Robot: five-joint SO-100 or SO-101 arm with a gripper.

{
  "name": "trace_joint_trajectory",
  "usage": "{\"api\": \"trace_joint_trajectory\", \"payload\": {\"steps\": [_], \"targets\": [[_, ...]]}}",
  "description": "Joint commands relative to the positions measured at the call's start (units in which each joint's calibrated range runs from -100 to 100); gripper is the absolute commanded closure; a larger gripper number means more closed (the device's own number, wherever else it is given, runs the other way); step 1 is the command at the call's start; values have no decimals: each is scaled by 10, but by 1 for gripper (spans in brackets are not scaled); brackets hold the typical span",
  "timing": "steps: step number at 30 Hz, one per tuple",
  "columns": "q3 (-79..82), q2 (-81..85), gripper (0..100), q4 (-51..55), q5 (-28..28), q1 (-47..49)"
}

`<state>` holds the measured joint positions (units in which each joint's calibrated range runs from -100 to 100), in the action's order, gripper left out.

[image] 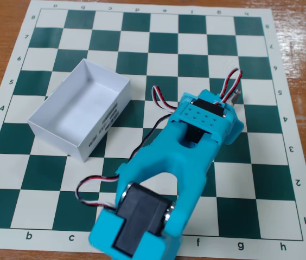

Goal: Grab the toy horse and put it in the box.

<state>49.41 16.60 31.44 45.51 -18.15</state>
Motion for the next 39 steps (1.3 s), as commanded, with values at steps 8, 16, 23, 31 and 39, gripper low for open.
{"api": "trace_joint_trajectory", "payload": {"steps": [8,16,23,31,39], "targets": [[-69,-93,69,-83,16,-21],[-101,-154,69,-108,24,-30],[-135,-194,69,-122,25,-32],[-155,-231,69,-142,25,-33],[-155,-257,69,-166,28,-28]]}}
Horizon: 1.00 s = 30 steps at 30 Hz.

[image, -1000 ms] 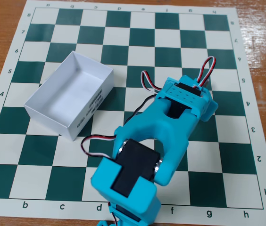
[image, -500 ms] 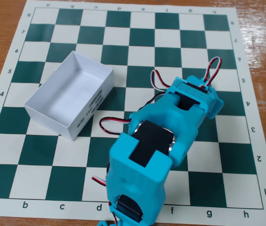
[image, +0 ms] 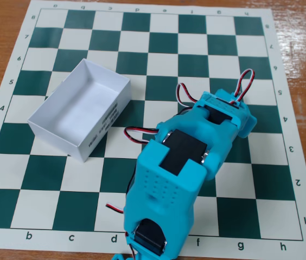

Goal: Grab the toy horse and put it in the box.

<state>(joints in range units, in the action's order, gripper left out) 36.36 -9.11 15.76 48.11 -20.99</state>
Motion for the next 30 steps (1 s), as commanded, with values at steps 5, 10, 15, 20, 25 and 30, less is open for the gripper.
{"api": "trace_joint_trajectory", "payload": {"steps": [5,10,15,20,25,30], "targets": [[-31,-12,70,-10,3,1],[-33,-18,87,-9,6,-2],[-30,-15,100,0,5,-8],[-21,3,100,11,8,-13],[48,88,100,8,29,7],[143,226,100,6,29,74]]}}
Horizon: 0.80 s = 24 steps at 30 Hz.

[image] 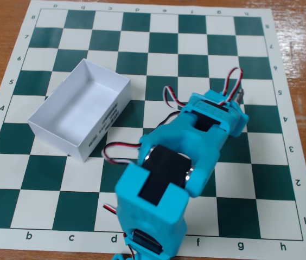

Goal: Grab the toy horse and put it in the box.

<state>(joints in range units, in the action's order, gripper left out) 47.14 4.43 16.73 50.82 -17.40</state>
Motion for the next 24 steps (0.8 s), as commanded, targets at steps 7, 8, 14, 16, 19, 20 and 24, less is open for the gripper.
{"api": "trace_joint_trajectory", "payload": {"steps": [7,8,14,16,19,20,24], "targets": [[162,272,100,-7,-22,174],[176,296,100,-7,-23,195],[251,420,100,-43,-22,301],[258,448,100,-51,-22,328],[255,462,100,-58,-19,356],[252,460,100,-68,-16,363],[246,417,100,-121,-1,385]]}}
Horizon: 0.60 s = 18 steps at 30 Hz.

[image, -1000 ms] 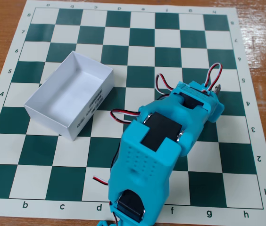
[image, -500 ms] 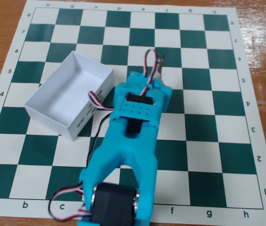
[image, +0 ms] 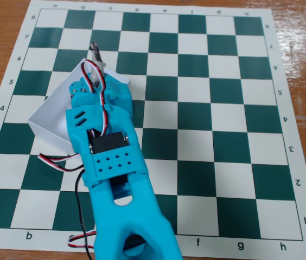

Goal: Grab the toy horse and put it in the box.

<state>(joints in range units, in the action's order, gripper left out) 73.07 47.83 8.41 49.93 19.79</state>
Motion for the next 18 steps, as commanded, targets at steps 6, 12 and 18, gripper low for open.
{"api": "trace_joint_trajectory", "payload": {"steps": [6,12,18], "targets": [[-26,-113,100,-125,22,34],[-62,-201,100,-161,23,41],[-97,-277,94,-190,23,36]]}}
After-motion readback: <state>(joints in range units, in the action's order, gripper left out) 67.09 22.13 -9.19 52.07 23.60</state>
